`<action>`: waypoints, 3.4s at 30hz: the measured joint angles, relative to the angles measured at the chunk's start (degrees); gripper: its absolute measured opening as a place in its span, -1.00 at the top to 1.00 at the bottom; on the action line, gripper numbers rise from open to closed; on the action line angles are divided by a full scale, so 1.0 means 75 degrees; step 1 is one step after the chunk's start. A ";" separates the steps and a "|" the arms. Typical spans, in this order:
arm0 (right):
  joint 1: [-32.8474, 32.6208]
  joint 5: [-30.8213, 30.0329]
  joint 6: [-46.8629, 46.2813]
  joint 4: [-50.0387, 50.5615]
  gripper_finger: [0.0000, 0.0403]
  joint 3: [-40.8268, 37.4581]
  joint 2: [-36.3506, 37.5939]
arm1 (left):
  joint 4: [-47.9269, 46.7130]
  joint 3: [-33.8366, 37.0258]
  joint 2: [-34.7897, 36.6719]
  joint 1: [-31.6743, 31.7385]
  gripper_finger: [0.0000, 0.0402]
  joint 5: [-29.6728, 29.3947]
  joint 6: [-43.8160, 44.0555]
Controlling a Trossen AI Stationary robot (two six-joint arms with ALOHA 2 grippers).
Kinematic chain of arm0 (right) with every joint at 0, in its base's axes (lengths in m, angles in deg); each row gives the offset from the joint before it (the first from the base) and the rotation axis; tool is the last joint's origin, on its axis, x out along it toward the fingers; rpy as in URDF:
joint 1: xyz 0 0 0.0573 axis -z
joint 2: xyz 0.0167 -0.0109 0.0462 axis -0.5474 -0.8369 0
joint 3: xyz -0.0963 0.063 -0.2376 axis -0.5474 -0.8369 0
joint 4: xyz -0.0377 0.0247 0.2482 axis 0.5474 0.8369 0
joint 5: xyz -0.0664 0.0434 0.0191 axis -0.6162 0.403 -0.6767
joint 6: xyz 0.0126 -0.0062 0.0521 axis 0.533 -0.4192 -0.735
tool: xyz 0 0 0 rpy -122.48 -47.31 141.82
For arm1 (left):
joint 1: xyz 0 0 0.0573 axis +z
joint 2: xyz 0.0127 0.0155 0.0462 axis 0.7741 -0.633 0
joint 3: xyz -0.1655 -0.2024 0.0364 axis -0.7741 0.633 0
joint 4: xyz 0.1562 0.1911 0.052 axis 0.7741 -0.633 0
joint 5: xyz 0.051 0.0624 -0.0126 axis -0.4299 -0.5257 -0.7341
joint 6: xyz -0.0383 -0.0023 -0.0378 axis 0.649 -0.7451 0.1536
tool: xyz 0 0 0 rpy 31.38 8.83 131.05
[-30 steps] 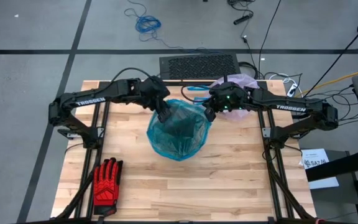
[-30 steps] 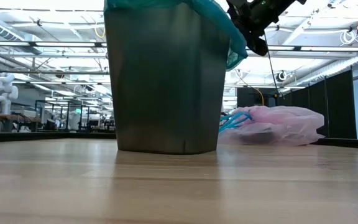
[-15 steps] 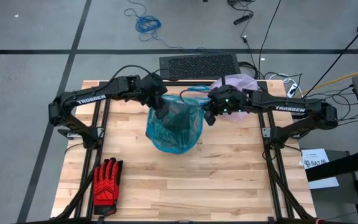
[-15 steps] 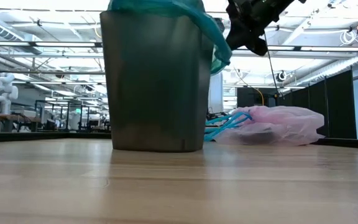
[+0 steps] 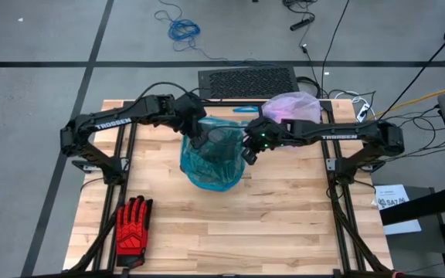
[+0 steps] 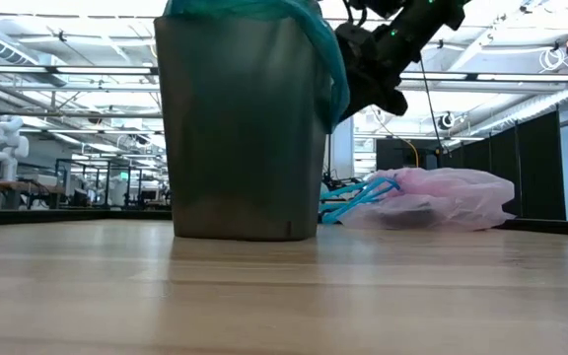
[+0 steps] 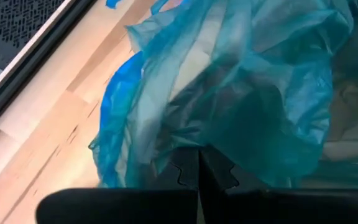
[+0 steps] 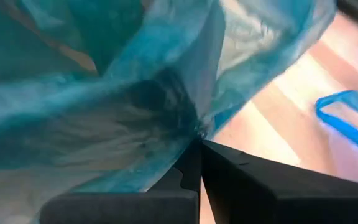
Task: Place trash/remove bag and relplace
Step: Insert the blue trash bag into the trash bin
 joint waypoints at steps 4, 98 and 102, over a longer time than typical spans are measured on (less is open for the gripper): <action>-0.0036 0.0144 -0.0005 -0.0038 1.00 0.0000 -0.0133 | 0.0014 0.0006 0.0257 -0.0049 1.00 0.0003 0.0197; -0.0497 0.0552 0.0232 -0.1344 1.00 -0.0009 -0.0133 | 0.1540 0.3720 0.1688 -0.4472 1.00 -0.3053 0.5406; -0.0636 0.0563 0.0226 -0.1190 1.00 -0.0012 -0.0365 | 0.2299 0.4077 0.1635 -0.4382 1.00 -0.3175 0.5462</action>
